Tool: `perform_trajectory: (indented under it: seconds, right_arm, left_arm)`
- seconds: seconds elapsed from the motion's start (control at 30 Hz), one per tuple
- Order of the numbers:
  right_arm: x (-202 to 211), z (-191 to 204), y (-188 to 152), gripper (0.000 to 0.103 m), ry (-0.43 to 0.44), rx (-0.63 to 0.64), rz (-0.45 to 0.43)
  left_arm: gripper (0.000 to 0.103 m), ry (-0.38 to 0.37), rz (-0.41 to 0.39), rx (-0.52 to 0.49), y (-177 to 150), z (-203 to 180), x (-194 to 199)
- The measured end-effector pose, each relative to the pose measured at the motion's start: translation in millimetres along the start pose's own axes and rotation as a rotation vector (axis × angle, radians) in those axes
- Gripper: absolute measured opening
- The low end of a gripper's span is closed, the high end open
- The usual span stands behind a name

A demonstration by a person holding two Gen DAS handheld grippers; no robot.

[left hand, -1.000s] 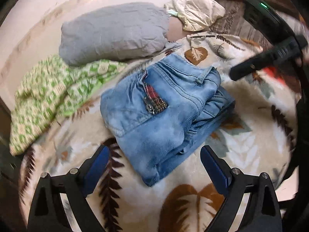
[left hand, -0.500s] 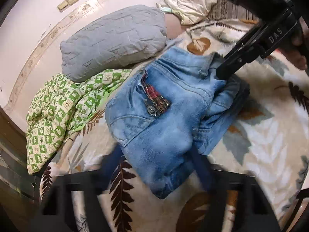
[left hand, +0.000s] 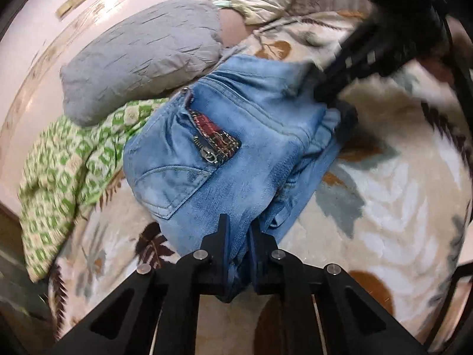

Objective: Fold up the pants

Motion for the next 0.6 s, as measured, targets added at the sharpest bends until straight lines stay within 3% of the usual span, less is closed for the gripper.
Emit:
perform_trajectory:
  seconds: [0.07, 0.13, 0.17, 0.2, 0.23, 0.27, 0.33, 0.4, 0.47, 0.6]
  right_arm:
    - [1.5, -1.8, 1.5, 0.026, -0.007, -0.036, -0.002]
    - [22.1, 1.4, 5.2, 0.026, 0.061, -0.05, -0.061]
    - [31.7, 2.3, 5.6, 0.008, 0.114, -0.051, -0.092]
    - [32.6, -1.7, 5.0, 0.006, 0.064, -0.061, -0.096]
    - [19.7, -11.3, 1.7, 0.001, -0.057, -0.065, -0.035]
    - [4.0, -26.8, -4.9, 0.001, -0.131, -0.102, 0.035]
    - [-5.5, -47.1, -20.0, 0.0, -0.042, -0.212, 0.069]
    - [6.9, -42.3, -24.7, 0.0, -0.039, -0.204, 0.01]
    - [23.7, -33.6, -21.5, 0.002, 0.049, -0.202, -0.066]
    - [33.4, -10.8, -14.4, 0.008, 0.04, -0.107, -0.051]
  left_arm:
    - [0.01, -0.016, -0.023, 0.018, -1.8, 4.4, 8.7]
    - [0.01, -0.011, 0.017, 0.028, -11.9, 12.7, -0.7]
    - [0.01, 0.006, 0.059, 0.026, -17.6, 14.4, -9.3]
    - [0.01, 0.009, 0.075, 0.024, -20.0, 15.1, -13.9]
    - [0.01, 0.004, 0.076, 0.032, -18.7, 15.8, -14.0]
    - [0.01, -0.001, 0.067, 0.039, -15.6, 15.0, -9.7]
    - [0.009, -0.007, 0.032, 0.034, -13.6, 12.2, -1.1]
    - [0.01, -0.005, 0.044, 0.031, -15.0, 12.4, -4.0]
    - [0.01, 0.007, 0.044, 0.018, -14.3, 9.5, -4.1]
    - [0.011, 0.032, 0.046, -0.004, -14.8, 4.7, -0.8]
Point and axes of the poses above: each gripper's, at about its wrist camera, not at the fingertips, and x roughly against the way its jaws point, z to its left, y to its top, the point moved 1 cm from there along -x, roughly the way its jaws point, and after that the axes turned 1 degree about z, right-handed, at the moved point
